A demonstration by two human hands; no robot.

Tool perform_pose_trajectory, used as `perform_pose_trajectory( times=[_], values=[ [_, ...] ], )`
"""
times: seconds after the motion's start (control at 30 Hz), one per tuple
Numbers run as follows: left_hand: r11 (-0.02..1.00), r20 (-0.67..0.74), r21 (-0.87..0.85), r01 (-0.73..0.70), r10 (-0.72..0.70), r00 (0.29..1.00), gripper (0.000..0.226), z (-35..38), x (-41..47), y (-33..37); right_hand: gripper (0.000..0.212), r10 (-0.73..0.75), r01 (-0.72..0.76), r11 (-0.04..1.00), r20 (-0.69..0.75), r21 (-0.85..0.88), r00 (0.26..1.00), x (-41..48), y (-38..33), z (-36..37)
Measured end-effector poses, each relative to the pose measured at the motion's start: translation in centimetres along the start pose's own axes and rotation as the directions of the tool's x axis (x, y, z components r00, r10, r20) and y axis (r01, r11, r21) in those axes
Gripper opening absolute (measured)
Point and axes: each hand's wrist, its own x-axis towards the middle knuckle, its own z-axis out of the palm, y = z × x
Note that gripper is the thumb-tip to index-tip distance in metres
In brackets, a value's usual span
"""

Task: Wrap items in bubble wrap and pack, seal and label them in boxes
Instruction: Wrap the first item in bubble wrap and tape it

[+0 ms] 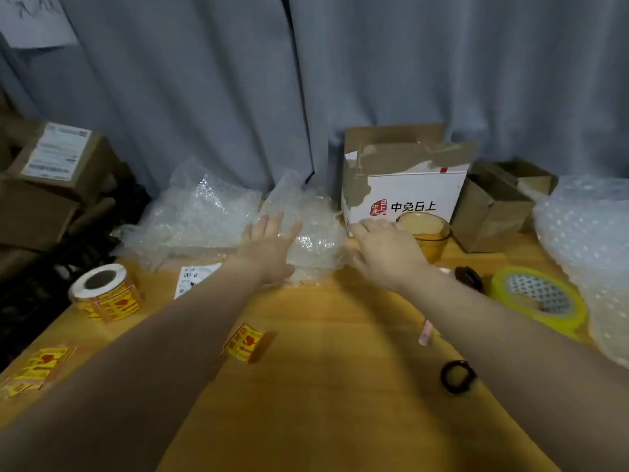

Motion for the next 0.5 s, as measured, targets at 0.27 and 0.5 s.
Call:
perform_pose_trajectory(
  times=[0.27,0.5],
  values=[
    [0.982,-0.344,-0.178,0.061,-0.120,0.931,0.022,1.2,2.9,-1.1,0.041,0.001,-0.001,1.000,-0.016,0.011,1.000,1.4,1.0,1.3],
    [0.562,-0.557,-0.783,-0.264,-0.446,0.701,0.019,-7.5,3.0,-2.2,0.045,0.050,-0.038,0.994,-0.120,0.102,0.992,2.1,2.6,-0.5]
  ],
)
